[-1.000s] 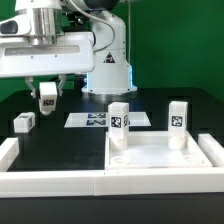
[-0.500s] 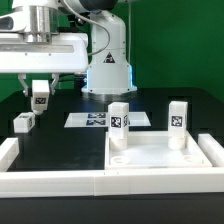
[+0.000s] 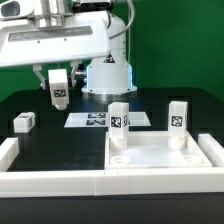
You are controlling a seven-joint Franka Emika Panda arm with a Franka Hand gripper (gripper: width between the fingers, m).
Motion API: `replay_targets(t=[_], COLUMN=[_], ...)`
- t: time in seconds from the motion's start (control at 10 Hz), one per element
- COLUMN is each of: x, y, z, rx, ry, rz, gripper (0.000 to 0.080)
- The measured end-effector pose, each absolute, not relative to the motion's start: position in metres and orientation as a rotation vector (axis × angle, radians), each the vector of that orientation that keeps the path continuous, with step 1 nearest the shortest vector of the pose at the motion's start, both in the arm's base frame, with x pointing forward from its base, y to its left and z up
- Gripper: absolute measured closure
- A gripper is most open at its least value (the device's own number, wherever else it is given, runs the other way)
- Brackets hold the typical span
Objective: Assemble square table
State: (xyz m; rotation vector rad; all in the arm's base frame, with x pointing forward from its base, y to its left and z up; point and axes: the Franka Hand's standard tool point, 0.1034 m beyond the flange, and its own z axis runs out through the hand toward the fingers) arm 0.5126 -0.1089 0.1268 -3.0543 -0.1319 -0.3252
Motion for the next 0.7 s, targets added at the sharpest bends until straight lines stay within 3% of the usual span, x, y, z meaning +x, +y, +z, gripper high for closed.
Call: replay_targets(t=[0.2,0.7], x=[0.5343,0.5314], y=[-0.0946,-0.0962], z=[0.1317,0.129], rx=[-3.066,-3.066], ry=[-0.105,-0.103], rz=[-0.395,-0.384], gripper=[0.0514,0.0514])
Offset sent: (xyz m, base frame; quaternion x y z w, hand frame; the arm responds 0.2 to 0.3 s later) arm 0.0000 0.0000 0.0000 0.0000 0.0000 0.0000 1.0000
